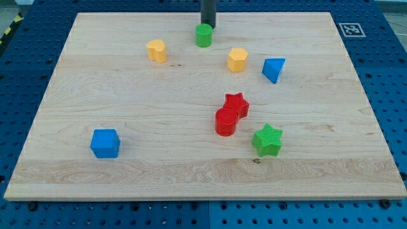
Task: Move the green circle to the top of the green star
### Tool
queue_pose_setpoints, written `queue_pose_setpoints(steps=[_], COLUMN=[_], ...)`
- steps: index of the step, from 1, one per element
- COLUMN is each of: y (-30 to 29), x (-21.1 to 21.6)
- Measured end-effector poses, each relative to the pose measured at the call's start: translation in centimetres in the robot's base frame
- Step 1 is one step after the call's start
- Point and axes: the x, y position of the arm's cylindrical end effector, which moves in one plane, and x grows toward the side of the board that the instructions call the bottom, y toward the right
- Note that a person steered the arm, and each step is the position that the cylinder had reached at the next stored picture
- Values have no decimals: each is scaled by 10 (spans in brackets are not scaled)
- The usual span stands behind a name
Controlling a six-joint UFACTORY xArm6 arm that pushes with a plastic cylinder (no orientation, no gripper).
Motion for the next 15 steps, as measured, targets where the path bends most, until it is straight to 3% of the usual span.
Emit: queue_pose_setpoints(steps=[3,7,10,13,15], y=[0,-33,-8,-46,-21], x=[28,31,48,49,58])
